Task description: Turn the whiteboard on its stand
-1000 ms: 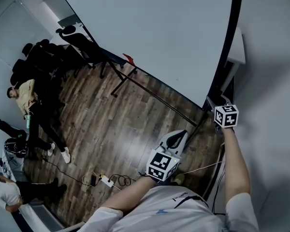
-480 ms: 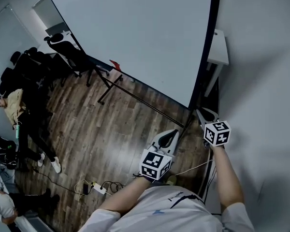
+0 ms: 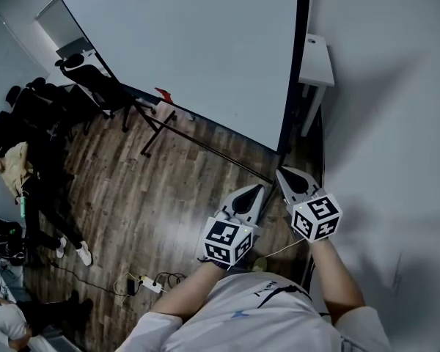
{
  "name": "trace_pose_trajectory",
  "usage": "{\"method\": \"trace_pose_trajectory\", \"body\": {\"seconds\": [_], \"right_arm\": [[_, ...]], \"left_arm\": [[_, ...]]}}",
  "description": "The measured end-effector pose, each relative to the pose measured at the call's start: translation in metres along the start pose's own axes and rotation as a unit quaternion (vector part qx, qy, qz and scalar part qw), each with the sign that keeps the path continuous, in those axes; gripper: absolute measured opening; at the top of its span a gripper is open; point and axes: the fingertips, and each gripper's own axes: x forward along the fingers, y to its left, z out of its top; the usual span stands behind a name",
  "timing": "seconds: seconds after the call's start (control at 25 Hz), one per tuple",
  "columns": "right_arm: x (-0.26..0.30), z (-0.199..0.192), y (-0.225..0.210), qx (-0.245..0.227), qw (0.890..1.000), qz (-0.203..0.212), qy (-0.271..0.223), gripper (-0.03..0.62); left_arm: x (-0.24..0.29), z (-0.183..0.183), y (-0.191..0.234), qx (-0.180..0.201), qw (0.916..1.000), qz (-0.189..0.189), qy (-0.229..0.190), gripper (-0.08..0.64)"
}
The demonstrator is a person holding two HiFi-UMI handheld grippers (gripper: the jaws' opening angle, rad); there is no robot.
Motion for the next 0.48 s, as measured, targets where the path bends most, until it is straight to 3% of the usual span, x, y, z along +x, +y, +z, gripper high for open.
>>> {"method": "trace_pose_trajectory", "body": {"seconds": [0.48], "right_arm": [[-0.001, 0.007, 0.032, -0.011, 1.000, 0.014, -0.014, 0.012]], "left_arm": [[-0.013, 0.025, 0.012, 0.009, 0.9994, 0.015, -0.030, 0.011]]}}
